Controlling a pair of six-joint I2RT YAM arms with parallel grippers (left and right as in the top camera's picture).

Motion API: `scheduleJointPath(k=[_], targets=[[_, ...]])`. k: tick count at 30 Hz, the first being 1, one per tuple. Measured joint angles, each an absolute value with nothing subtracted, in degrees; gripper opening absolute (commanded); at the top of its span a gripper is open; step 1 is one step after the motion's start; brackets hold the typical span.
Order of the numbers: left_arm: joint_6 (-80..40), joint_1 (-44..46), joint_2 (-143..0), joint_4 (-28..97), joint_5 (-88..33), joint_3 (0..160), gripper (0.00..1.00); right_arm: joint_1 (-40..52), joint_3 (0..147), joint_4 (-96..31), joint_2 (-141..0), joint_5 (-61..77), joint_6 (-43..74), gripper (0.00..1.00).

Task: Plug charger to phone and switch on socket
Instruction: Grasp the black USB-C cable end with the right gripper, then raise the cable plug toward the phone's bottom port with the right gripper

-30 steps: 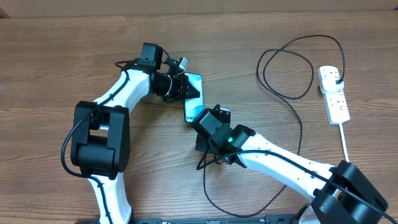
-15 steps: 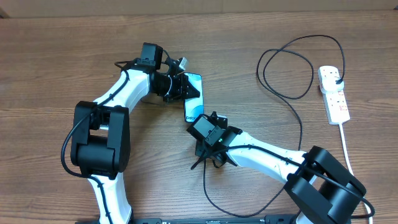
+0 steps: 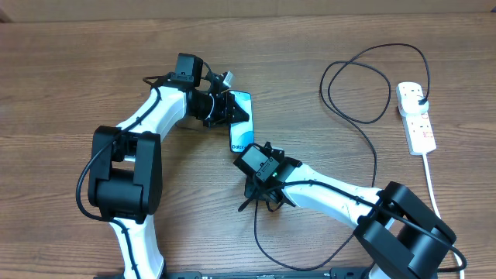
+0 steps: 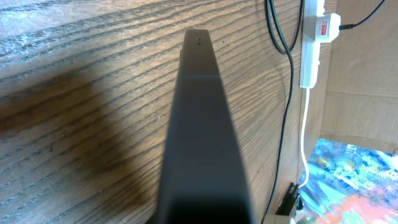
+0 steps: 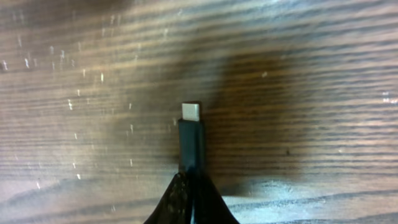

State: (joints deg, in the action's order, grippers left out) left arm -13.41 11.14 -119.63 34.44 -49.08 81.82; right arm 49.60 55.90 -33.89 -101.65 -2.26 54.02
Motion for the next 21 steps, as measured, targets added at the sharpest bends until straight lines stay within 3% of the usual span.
scheduleJointPath(k=[11,21], targets=[[-12.3,11.1,-119.6,33.5,-48.9,81.8,0.04,49.1,56.0,-36.0,-101.4,-0.2,53.1,0.04],[-9.3,11.1,-119.6,33.4,-51.0,81.8,0.04,42.3,55.8,-35.0,-87.2,20.5,38.7,0.04]])
